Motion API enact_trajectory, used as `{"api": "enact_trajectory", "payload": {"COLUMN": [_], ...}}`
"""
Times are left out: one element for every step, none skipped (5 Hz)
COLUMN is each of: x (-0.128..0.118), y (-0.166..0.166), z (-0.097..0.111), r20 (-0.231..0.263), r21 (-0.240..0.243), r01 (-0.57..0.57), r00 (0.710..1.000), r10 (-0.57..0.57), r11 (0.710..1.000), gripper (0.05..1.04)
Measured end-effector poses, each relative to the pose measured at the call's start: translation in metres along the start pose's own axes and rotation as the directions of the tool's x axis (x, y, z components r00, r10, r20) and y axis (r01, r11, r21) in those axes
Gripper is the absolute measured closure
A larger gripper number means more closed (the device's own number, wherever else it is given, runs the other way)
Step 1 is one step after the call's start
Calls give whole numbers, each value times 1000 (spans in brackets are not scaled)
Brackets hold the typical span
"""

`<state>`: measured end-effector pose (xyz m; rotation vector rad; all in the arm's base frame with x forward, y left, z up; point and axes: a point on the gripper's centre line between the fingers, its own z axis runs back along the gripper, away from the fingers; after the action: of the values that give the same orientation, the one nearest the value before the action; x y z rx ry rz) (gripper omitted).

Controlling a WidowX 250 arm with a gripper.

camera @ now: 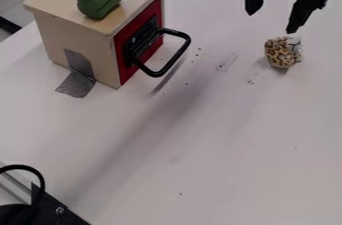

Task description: Open the drawer

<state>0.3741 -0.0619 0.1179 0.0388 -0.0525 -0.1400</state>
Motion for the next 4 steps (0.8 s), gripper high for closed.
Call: {"api": "enact_trajectory", "payload": {"x": [-4,-15,-31,-49], "y": [0,8,30,55], "z": [-15,-33,-52,-58], "r20": [-43,-86,-129,-125], "r21": [3,6,29,78], "r01": [3,-10,-42,-74], "r00": [999,996,991,989], "r10": [-2,11,45,84], "r11": [1000,1000,999,994], "gripper": [85,85,85,85]}}
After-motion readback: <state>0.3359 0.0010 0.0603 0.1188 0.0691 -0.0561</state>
